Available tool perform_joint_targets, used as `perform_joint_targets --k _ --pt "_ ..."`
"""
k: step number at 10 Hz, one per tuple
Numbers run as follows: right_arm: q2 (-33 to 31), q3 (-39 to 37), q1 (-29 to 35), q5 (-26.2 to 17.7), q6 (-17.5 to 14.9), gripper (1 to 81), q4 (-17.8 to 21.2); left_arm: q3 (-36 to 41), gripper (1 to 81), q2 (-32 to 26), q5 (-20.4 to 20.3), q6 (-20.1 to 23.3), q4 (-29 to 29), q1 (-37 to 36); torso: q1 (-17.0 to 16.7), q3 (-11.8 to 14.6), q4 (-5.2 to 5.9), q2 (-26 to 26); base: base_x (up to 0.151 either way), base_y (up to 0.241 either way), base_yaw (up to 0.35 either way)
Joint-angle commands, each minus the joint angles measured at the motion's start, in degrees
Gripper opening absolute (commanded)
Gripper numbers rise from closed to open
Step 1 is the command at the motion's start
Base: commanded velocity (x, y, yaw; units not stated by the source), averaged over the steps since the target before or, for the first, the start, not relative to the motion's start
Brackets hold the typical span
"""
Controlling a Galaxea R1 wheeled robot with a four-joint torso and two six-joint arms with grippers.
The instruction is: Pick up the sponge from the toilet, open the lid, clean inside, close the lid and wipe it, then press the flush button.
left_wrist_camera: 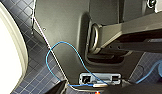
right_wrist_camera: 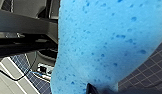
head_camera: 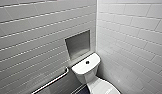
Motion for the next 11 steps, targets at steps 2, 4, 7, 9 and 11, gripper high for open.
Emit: perform_joint_targets --k 2,4,7,9,11 --pt "0.11 0.17 0.79 -3.79 -0.20 1.0 0.30 0.12 81.1 -0.20 3.59 0.35 -0.24 -1.77 -0.18 2.60 0.00 0.41 0.000 0.000 0.000" --pt "0.20 0.17 0.79 -3.79 -0.11 1.0 0.30 0.21 81.1 -0.11 3.59 0.35 -0.32 -1.77 -0.40 3.00 0.00 0.54 0.000 0.000 0.000" --pt "0.20 0.17 0.79 -3.79 -0.11 1.0 0.30 0.21 81.1 -0.11 3.59 0.44 -0.23 -1.77 -0.50 3.37 0.00 0.54 0.000 0.000 0.000" --pt "0.29 0.17 0.79 -3.79 -0.11 1.0 0.30 0.21 81.1 -0.11 3.59 0.53 -0.23 -1.77 -0.53 3.39 0.00 0.54 0.070 0.000 0.000" --pt "0.29 0.17 0.79 -3.78 -0.12 1.0 0.30 0.21 81.1 -0.11 3.59 0.53 -0.15 -1.68 -0.66 3.41 0.00 0.50 0.093 0.000 0.000"
